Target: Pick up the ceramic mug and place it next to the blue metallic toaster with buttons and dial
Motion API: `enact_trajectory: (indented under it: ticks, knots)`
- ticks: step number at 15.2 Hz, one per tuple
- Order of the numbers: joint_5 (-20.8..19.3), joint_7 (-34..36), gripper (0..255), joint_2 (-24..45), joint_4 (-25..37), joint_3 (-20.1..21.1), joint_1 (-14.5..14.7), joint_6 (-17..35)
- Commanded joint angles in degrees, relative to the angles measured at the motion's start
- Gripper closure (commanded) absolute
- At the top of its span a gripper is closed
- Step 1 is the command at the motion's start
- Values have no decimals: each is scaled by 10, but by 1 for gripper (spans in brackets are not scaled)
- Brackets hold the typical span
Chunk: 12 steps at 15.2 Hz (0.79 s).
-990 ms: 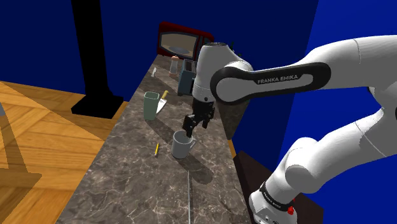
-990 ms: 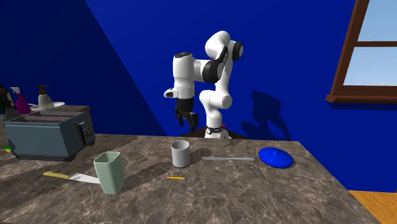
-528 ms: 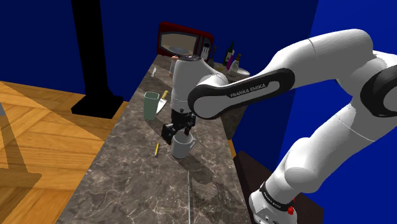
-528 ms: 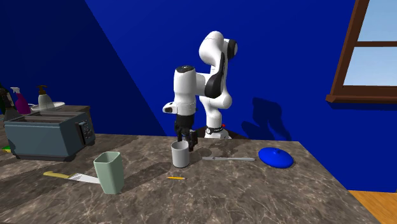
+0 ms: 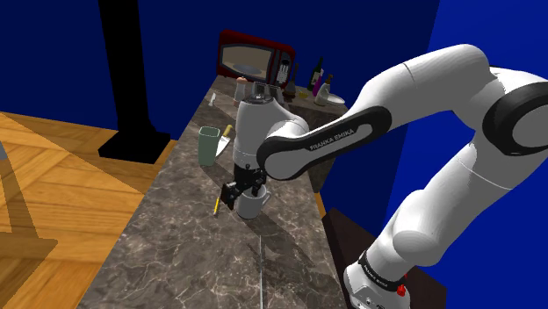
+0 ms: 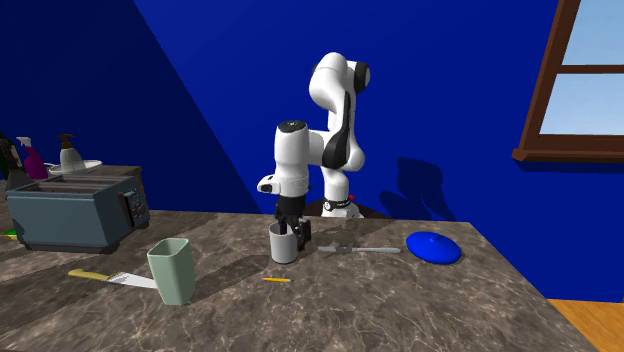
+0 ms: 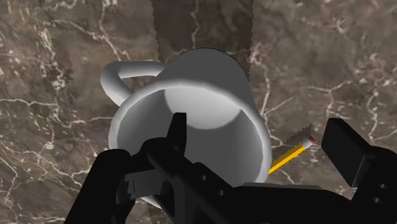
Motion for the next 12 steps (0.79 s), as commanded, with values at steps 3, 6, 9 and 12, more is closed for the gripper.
enact_trajectory:
  ticks: [3, 6, 9, 12]
  knots:
    - [-2, 1, 0, 3, -1, 0, 0, 3]
    - [-2, 1, 0, 3, -1, 0, 0, 3]
    - [-2, 1, 255, 3, -1, 0, 0, 3]
    - [-2, 1, 255, 3, -1, 0, 0, 3]
